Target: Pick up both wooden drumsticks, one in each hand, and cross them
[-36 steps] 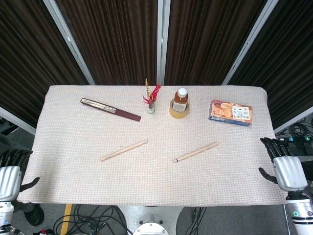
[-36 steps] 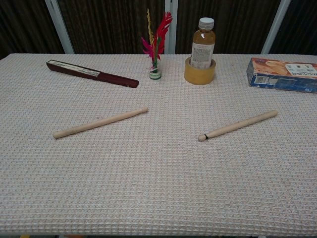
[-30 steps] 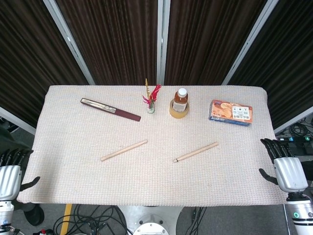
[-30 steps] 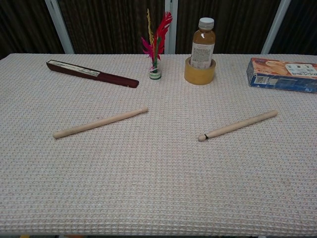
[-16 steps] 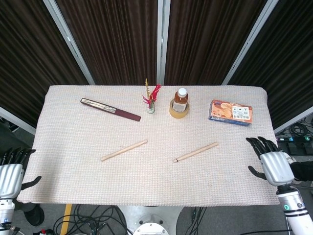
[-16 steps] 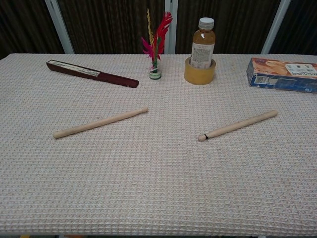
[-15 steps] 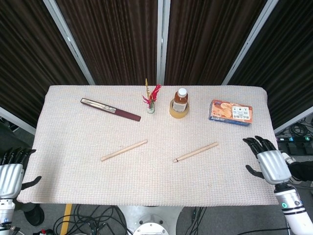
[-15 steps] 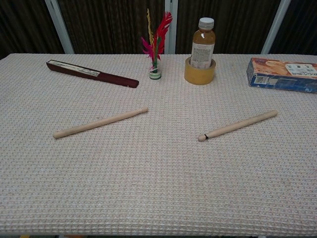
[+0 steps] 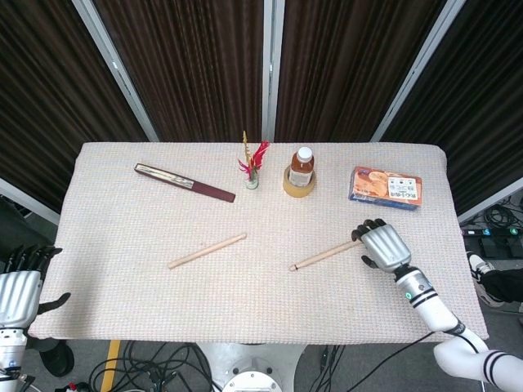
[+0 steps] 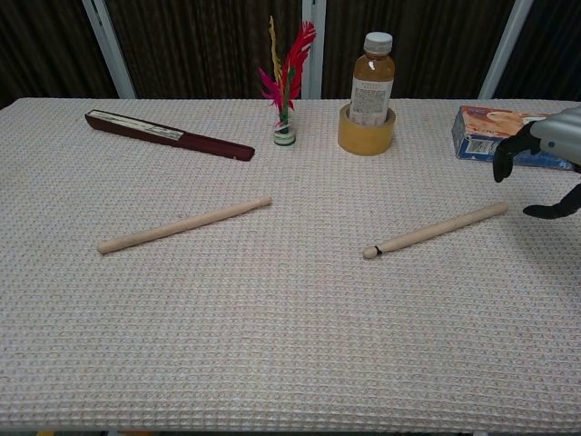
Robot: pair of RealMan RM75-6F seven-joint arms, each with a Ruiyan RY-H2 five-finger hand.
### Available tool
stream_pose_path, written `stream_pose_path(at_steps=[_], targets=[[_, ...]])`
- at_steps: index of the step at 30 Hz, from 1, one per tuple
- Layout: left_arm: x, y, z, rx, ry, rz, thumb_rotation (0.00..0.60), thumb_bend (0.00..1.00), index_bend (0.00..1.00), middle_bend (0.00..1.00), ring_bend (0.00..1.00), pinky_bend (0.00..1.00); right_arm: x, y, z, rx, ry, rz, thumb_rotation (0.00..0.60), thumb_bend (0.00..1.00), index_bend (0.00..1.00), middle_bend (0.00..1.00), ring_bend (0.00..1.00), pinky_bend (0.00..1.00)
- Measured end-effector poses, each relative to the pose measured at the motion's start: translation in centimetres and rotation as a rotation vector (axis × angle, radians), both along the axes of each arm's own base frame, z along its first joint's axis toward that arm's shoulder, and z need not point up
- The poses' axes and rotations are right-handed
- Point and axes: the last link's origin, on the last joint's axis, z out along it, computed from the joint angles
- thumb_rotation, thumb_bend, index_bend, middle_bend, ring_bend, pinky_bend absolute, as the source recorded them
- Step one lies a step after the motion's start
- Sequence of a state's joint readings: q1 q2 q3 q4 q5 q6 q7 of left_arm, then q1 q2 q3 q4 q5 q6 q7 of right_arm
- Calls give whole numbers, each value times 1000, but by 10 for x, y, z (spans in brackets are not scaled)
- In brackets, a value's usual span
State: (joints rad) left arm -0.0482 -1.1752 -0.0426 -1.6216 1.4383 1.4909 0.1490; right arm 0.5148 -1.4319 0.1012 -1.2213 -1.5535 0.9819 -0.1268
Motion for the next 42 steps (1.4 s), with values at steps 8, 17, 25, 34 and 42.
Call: stream_pose_path(at_steps=[8, 17, 25, 34, 42], targets=[[-3, 3, -2, -7, -7, 6, 600, 21, 209, 183, 109, 96, -1, -19, -37, 5, 38, 6, 600, 147, 455, 446, 317, 356], [-7, 5, -2, -3, -17, 17, 600, 22, 208, 183, 109, 96, -1, -22, -56, 28, 48, 2, 600, 206, 467, 458, 329, 368], [-7, 6, -2, -5, -20, 16, 600, 21, 208, 183, 109, 96, 0, -23, -59, 29, 47, 6, 600, 276, 468, 458, 330, 372], [-8, 6, -2, -7, -23, 21, 600, 22, 208, 183, 109, 96, 0, -23, -62, 39, 48, -2, 600, 287, 480, 467, 337, 373], [-9, 5, -2, -2, -27, 20, 600, 22, 208, 183, 109, 96, 2, -23, -64, 42, 46, 5, 600, 302, 521, 490, 371, 384]])
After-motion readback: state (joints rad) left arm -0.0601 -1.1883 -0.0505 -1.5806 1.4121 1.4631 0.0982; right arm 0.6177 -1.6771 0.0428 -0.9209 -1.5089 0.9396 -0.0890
